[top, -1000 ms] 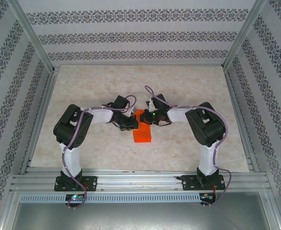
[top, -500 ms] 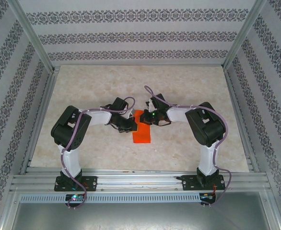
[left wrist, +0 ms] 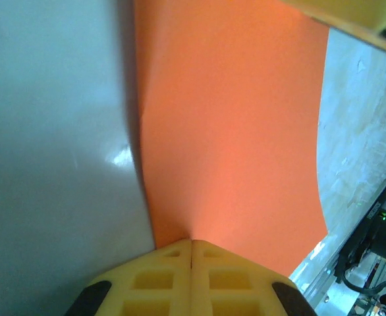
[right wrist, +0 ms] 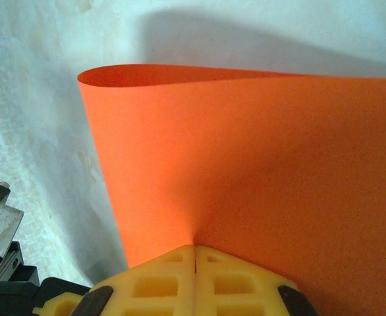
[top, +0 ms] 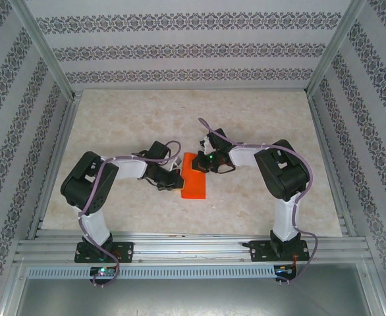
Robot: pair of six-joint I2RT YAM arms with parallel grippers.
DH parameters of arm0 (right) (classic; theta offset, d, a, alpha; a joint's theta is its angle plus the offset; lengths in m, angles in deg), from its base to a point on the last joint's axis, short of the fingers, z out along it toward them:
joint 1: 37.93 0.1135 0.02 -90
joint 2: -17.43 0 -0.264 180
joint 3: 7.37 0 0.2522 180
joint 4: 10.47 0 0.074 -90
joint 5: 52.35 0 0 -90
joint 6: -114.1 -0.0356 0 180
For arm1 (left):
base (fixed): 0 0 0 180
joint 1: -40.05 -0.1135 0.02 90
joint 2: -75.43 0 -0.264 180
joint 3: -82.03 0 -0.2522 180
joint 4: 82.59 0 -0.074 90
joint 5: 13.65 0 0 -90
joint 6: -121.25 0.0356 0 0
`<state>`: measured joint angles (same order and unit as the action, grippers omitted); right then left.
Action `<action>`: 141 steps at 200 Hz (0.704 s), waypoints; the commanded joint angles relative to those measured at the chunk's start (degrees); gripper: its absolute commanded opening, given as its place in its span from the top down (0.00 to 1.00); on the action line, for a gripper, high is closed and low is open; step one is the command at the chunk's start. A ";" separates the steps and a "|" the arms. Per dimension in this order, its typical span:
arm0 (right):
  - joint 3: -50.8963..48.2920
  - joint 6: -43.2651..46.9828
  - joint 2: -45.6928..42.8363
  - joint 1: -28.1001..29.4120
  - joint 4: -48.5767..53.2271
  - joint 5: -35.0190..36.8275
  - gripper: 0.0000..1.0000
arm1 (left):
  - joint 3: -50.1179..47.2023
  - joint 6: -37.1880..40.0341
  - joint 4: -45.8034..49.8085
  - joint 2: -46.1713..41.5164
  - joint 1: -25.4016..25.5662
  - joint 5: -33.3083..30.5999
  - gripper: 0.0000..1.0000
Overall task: Fold a paper plane with a square sheet of paper (fold left side to right side)
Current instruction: First fold the square sheet of paper in half at the center of the table.
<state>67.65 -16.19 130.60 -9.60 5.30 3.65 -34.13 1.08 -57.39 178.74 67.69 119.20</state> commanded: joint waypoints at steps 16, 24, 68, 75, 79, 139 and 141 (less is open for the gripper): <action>0.48 1.88 2.94 -1.98 3.32 7.10 1.00 | -6.15 1.43 13.17 -1.02 0.90 -0.65 1.00; 0.49 1.95 2.94 -1.97 3.28 7.10 1.00 | -6.92 1.24 13.17 -1.66 1.00 -0.68 1.00; 0.95 2.63 2.94 -1.88 3.25 6.48 1.00 | -7.75 -0.55 11.49 -5.22 0.94 -1.26 1.00; 0.95 2.83 2.94 -1.88 3.19 6.23 1.00 | -6.99 -0.68 11.73 -5.84 0.85 -1.59 1.00; 0.89 2.89 2.87 -1.88 3.19 6.12 1.00 | -6.51 -0.68 11.97 -6.21 0.71 -1.81 1.00; 1.06 3.95 2.56 -1.62 2.66 5.20 1.00 | 3.20 -0.21 9.48 -6.45 -0.50 -0.73 1.00; 1.06 3.98 2.52 -1.62 2.66 5.18 1.00 | 3.53 -0.10 9.48 -6.06 -0.49 -0.64 1.00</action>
<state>68.68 -14.07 130.97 -10.84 5.65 4.74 -35.15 0.82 -48.52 171.57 67.69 117.74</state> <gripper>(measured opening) 0.043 0.046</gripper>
